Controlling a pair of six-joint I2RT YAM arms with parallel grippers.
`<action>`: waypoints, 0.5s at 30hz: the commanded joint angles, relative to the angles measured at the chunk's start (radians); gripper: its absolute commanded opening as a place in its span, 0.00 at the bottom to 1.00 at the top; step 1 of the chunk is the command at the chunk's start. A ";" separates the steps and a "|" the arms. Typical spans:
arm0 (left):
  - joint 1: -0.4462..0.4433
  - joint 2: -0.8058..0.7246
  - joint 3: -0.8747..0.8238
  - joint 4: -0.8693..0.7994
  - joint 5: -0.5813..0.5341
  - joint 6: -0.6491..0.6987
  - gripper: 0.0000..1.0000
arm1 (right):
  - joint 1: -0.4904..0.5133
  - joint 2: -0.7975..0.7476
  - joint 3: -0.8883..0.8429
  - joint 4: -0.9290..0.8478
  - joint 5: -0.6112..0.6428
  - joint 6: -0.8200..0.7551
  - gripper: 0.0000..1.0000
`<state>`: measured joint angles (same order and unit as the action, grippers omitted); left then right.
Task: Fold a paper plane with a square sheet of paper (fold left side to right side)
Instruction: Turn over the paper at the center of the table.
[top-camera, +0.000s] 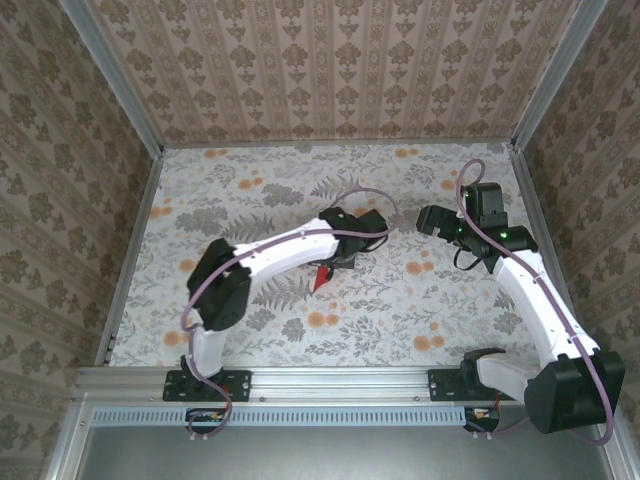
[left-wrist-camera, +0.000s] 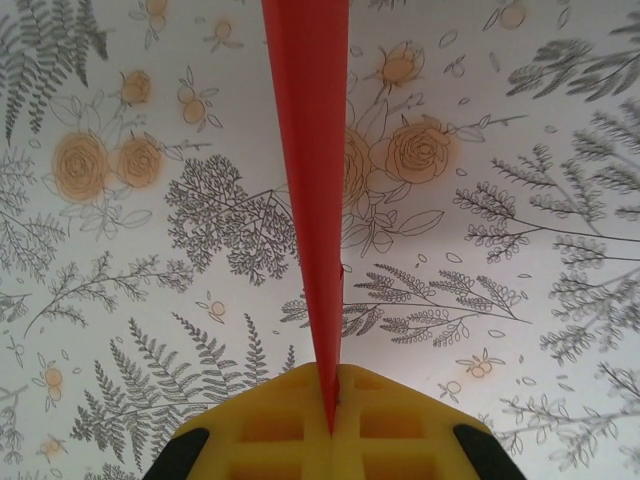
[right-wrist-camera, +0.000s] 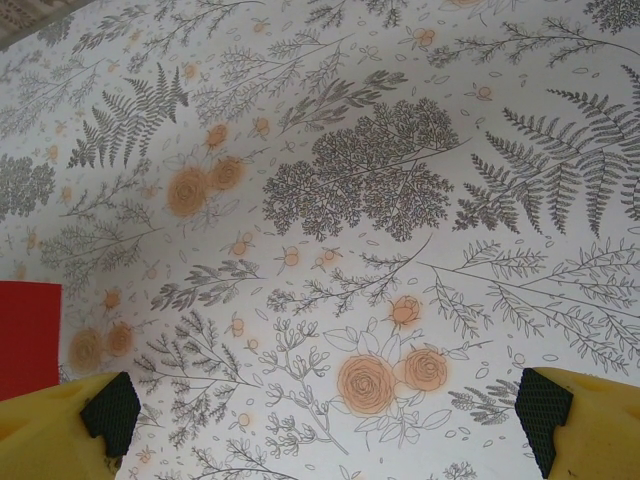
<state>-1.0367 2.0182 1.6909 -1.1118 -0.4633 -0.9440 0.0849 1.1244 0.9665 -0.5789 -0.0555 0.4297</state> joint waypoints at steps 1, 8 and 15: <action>-0.010 0.071 0.074 -0.158 -0.023 -0.079 0.00 | -0.010 -0.014 -0.015 -0.029 0.009 0.002 1.00; -0.003 0.129 0.096 -0.033 0.096 -0.018 0.00 | -0.023 -0.016 -0.028 -0.029 -0.015 -0.004 1.00; 0.036 0.173 0.117 0.092 0.258 0.050 0.06 | -0.027 -0.010 -0.039 -0.015 -0.049 -0.003 1.00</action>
<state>-1.0222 2.1666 1.7798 -1.0744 -0.3008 -0.9386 0.0631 1.1244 0.9390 -0.5842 -0.0727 0.4286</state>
